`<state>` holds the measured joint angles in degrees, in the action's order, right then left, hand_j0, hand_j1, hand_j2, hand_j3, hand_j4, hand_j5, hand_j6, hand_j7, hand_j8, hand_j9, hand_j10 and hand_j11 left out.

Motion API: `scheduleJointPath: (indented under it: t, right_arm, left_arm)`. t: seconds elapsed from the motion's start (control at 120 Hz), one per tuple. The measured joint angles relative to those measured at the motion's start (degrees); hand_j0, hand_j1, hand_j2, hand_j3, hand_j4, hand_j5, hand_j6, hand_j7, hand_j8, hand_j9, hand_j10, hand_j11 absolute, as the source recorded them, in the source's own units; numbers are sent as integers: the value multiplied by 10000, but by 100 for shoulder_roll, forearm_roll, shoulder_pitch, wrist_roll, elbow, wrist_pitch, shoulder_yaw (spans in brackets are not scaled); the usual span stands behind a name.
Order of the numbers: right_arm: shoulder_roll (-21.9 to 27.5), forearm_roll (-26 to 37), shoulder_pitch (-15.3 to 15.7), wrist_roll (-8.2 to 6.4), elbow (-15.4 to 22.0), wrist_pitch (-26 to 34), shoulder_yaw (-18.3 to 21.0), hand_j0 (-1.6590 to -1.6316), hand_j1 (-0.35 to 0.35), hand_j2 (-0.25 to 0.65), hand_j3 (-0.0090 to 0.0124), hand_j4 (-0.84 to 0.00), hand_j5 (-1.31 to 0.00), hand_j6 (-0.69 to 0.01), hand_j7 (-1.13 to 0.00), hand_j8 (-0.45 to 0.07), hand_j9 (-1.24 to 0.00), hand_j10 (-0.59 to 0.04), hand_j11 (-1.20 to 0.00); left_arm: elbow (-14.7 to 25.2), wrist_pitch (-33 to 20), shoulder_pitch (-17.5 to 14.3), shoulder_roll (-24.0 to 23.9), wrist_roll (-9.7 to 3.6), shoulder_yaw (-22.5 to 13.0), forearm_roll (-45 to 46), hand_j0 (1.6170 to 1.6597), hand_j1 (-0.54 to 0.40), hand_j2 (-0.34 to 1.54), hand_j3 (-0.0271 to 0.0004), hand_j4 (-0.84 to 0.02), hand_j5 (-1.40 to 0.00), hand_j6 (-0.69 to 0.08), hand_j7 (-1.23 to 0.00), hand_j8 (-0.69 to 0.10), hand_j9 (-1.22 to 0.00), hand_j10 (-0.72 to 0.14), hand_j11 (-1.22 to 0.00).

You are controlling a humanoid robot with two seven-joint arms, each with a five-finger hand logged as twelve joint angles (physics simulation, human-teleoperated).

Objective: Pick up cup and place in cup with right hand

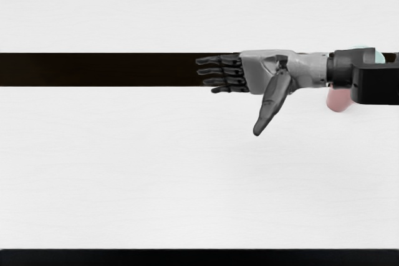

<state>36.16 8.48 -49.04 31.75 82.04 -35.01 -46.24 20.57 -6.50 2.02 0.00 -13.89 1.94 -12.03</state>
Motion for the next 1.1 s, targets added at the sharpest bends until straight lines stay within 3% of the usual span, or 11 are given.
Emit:
scheduleJointPath:
  t: [0.217, 0.383, 0.692, 0.85, 1.1]
  right_arm:
    - [79, -264, 1536, -2, 131, 0, -1324, -16581, -3491, 6, 0, -1, 0, 0, 0, 1, 0, 1, 0]
    - [437, -615, 2154, -2, 136, 0, -1780, -16581, -3491, 9, 0, 0, 0, 6, 0, 6, 0, 5, 0]
    - [1424, -1358, 2604, -2, 83, -1, -2000, -16581, -3491, 11, 0, 1, 1, 15, 0, 13, 1, 10, 1]
    - [1869, -1663, 2675, -2, 32, -2, -2032, -16581, -3491, 12, 0, 1, 2, 21, 0, 17, 1, 13, 1]
    - [2163, -1805, 2701, -8, -37, -3, -2091, -16581, -3491, 12, 0, 1, 2, 29, 0, 23, 2, 17, 2]
  left_arm:
    - [0, -1, 0, 0, 0, 0, -1, 16581, 3489, -2, 0, 2, 0, 3, 0, 3, 0, 2, 0]
    - [0, 0, 0, 0, 0, 0, -2, 16581, 3489, -1, 0, 2, 0, 3, 0, 3, 0, 3, 0]
    - [0, 0, 0, 0, 0, 1, -2, 16581, 3489, -1, -1, 2, 0, 3, 0, 3, 0, 2, 0]
    - [0, 0, 0, 0, 0, 1, -2, 16581, 3489, -1, -1, 2, 0, 3, 0, 3, 0, 2, -1]
    - [0, 4, 0, 0, 0, -4, -2, 16581, 3489, 0, -1, 1, -1, 2, -1, 2, -1, 2, -1]
